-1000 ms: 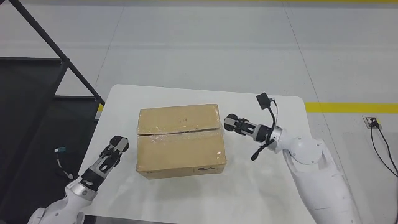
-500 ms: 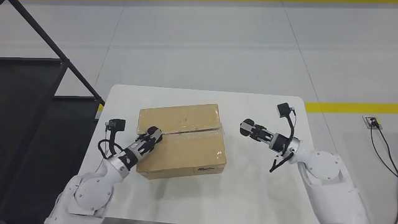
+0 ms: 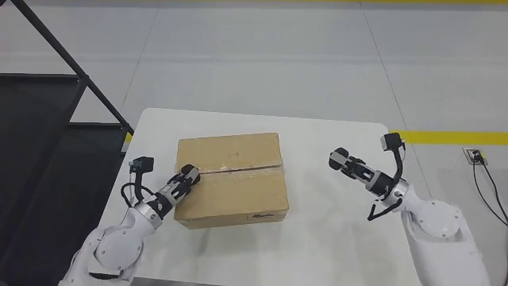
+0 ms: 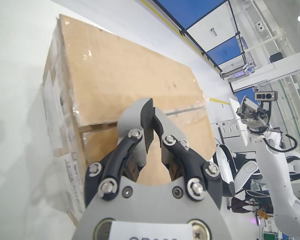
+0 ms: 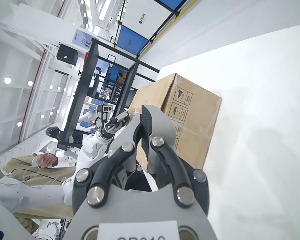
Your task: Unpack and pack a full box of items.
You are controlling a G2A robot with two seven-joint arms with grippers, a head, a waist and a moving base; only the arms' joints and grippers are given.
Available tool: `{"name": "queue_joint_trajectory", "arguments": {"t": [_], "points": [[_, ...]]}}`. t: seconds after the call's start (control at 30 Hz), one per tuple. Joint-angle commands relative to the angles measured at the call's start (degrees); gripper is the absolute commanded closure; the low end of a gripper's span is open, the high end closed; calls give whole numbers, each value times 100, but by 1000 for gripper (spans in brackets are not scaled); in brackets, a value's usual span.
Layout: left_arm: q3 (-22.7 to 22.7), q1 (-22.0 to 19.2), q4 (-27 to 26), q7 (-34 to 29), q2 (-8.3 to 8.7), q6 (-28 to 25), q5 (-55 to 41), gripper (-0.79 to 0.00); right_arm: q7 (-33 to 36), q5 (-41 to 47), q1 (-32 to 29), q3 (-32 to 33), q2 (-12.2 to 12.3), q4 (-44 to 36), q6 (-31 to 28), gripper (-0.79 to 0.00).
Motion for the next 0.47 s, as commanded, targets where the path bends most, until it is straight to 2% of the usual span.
{"name": "queue_joint_trajectory", "arguments": {"t": [0.0,0.03,0.17,0.2,0.23,0.33,0.43], "points": [[-127,135,-134,99,9,-71,-68,-391,-85,-176,49,59,26,80,-129,-785],[-199,201,-210,173,12,-52,-80,-785,-85,-176,49,59,26,80,-129,-785],[-347,336,-447,290,13,-7,-246,-785,-85,-176,49,59,26,80,-129,-785],[-347,335,-443,292,14,-6,-245,-400,-87,-178,50,59,27,81,-130,-367],[-353,342,-457,295,14,-5,-253,-474,-86,-175,50,59,26,80,-129,-446],[-348,337,-447,290,14,-6,-247,-608,-85,-175,49,58,26,80,-128,-591],[-347,336,-446,289,13,-7,-246,-720,-85,-176,49,58,26,80,-128,-705]]}}
